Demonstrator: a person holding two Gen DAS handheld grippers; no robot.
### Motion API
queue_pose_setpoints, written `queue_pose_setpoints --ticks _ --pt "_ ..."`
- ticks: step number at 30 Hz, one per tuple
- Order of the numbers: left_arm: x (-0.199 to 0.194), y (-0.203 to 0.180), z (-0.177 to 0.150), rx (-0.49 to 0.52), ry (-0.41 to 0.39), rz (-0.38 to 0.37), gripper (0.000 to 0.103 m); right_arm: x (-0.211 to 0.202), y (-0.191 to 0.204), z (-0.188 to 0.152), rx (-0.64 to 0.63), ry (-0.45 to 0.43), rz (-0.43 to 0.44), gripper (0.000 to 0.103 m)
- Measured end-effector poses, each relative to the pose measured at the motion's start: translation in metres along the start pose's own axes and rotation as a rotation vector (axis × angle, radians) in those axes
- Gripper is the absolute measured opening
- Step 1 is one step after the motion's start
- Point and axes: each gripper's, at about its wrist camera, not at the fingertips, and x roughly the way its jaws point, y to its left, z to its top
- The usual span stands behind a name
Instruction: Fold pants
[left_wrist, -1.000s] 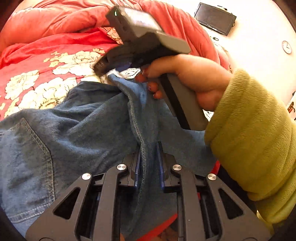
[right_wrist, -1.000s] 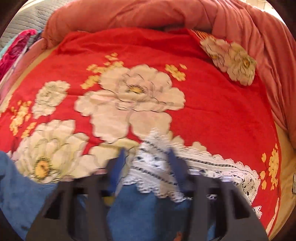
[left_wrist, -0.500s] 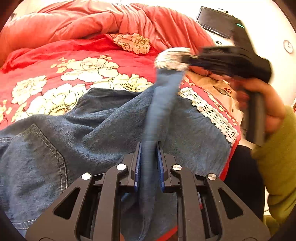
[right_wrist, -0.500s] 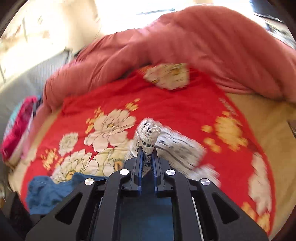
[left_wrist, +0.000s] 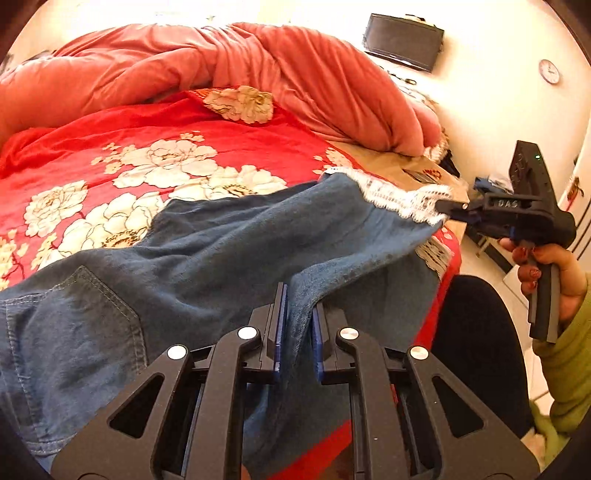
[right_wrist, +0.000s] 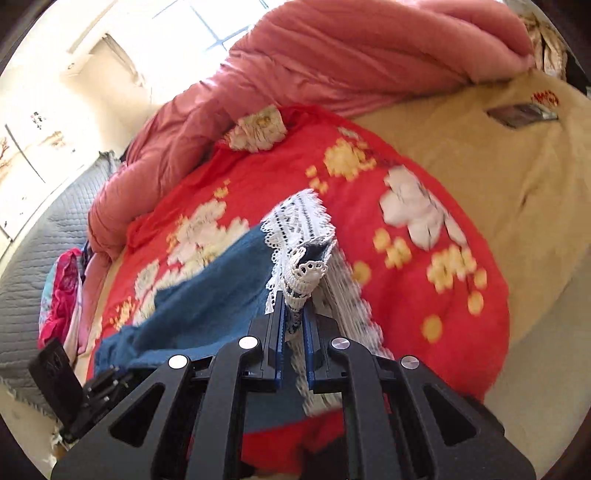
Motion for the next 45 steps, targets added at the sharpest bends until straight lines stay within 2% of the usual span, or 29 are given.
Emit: queue_pose_setpoints --ticks 6,16,22,27,29,30,31,35,37,39,41,42,45 --pt "0.001 -0.016 -0.006 0.061 0.015 -0.012 0.006 0.005 -0.011 -0.009 0.041 0.035 -0.005 0.011" --pt "-0.016 -0.02 -0.012 0.082 -0.011 -0.03 0.004 -0.013 -0.014 -0.013 0.02 0.037 0.028 0.01" --pt "-0.018 -0.024 -0.024 0.117 0.019 -0.022 0.004 -0.004 -0.027 -0.026 0.057 0.092 0.012 0.011" --pt "-0.009 -0.024 -0.034 0.126 0.073 -0.016 0.004 0.0 -0.039 -0.032 0.098 0.1 0.006 0.011" --pt "-0.004 -0.024 -0.037 0.132 0.093 -0.009 0.004 -0.002 -0.041 -0.032 0.113 0.105 -0.001 0.019" --pt "-0.003 -0.025 -0.038 0.134 0.096 -0.006 0.004 -0.005 -0.041 -0.032 0.111 0.105 -0.019 0.027" --pt "-0.002 -0.024 -0.038 0.134 0.101 -0.005 0.004 -0.01 -0.043 -0.032 0.108 0.095 -0.046 0.029" --pt "0.001 -0.023 -0.042 0.129 0.118 0.003 0.005 -0.035 -0.038 -0.029 0.069 0.018 -0.069 0.031" --pt "0.002 -0.024 -0.045 0.13 0.125 0.008 0.006 -0.043 -0.02 -0.027 -0.014 -0.009 -0.073 0.044" --pt "0.002 -0.024 -0.046 0.125 0.127 0.011 0.009 -0.04 0.004 -0.028 -0.107 -0.009 -0.03 0.046" --pt "-0.003 -0.024 -0.048 0.107 0.12 -0.009 0.02 -0.029 0.026 -0.029 -0.189 0.017 -0.011 0.047" --pt "-0.007 -0.025 -0.049 0.098 0.115 -0.015 0.027 -0.019 0.041 -0.03 -0.251 0.036 -0.01 0.052" --pt "-0.022 -0.022 -0.052 0.051 0.087 -0.023 0.031 0.011 0.067 -0.035 -0.383 0.088 -0.025 0.067"
